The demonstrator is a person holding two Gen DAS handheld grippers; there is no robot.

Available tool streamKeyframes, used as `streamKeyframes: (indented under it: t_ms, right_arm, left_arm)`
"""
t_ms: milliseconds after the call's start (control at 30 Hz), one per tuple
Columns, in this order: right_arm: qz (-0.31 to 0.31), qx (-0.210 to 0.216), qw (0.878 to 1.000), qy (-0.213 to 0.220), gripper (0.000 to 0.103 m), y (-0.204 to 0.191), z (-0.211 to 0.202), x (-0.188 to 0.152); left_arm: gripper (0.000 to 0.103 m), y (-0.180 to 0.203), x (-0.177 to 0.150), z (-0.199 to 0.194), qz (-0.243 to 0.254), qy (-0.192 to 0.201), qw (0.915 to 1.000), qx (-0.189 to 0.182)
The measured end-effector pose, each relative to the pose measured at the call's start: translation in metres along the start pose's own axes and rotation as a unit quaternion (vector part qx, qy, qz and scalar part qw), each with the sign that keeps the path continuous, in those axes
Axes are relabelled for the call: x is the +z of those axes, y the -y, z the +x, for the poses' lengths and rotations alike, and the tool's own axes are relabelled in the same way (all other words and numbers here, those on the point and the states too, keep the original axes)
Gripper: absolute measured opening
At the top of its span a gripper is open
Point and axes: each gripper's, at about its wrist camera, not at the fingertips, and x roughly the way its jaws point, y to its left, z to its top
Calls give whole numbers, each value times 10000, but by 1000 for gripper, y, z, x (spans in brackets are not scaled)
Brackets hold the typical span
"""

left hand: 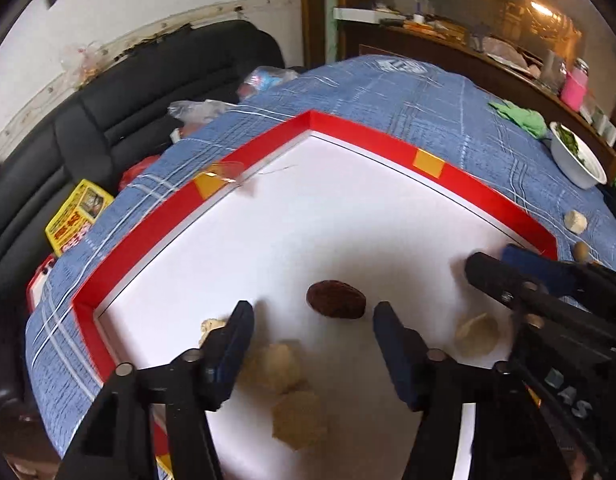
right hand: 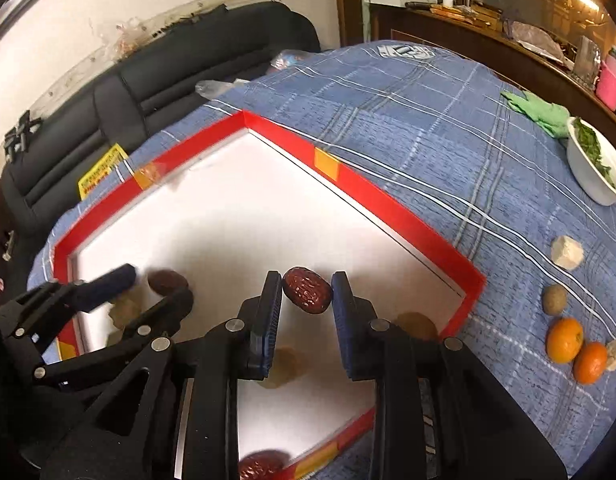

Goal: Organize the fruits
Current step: 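Open both tools to drop the red dates into the tray, then move both tools back over the oranges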

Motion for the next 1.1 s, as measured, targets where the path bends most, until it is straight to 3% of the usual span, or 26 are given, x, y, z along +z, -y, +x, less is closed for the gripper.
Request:
streamKeyframes:
  t_ms: [33,100,333,433,500,600,767,900,1100]
  right_arm:
    - [-5,3,10000,36,44,1,-4,-1]
    - [4,44,9998,172,54,4,-18,-3]
    - [123,-18,9955,935,56,37,-104,-26]
    - [337,-177,9917,1231,66,66,-138,-52]
    - [525,-415,9898,1259,66,93,-151,-74]
    - [774,-757,9884,1067,66,130,-151,-101]
    - [1031,-971,9871,753,65,174,-135,-126]
    - [932,-793,9907,589,65,185,-117,-119]
    - [916,-907,9903,509,59,191,-89,-93]
  left_arm:
    - [63,-2,-1,-4,-93,11,10000,-25]
    - [63,-5,-1,-14,-253,69,9996,-77]
    - [67,9,-12,-75,-462,784,9951,-374]
    - [69,33,-21,-94,-219,999,9926,-661]
    - [69,54,-30,-101,63,1056,9903,-901]
    - [69,95,-43,-101,632,985,9852,-1251]
    - [70,143,-58,-86,1240,724,9797,-1397]
    - [70,156,-60,-73,1378,573,9784,-1428]
    - [70,170,-47,-53,1353,470,9787,-1472]
